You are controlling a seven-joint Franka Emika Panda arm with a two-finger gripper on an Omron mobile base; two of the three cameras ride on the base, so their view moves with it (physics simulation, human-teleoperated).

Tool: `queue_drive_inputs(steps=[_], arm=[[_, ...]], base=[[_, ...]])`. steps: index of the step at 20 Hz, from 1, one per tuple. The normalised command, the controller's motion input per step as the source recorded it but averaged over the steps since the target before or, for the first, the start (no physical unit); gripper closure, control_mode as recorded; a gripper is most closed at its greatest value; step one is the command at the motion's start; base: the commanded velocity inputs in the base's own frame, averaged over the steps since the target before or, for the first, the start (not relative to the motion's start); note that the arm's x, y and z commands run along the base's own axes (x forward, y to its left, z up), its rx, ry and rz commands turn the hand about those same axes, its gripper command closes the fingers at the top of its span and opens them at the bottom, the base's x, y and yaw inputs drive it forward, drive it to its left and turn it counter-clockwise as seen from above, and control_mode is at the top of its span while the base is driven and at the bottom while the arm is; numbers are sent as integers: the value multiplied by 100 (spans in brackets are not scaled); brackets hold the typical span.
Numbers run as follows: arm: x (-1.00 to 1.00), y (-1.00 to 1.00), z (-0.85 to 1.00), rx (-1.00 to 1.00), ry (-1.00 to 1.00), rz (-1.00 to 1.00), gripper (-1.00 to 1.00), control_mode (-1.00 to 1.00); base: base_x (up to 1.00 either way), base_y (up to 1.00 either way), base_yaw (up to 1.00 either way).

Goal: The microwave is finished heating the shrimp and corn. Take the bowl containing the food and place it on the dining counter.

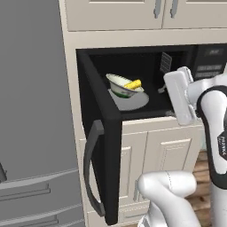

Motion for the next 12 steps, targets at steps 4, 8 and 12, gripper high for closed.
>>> queue_drive_inputs(steps=[4,8,12], arm=[[93,-18,-54,14,0,-10,-100,-100],[100,0,-48,13,1,-16,-100,-100],[100,8,-11,4,10,-19,-100,-100]], base=[[0,0,0],[0,0,0],[0,0,0]])
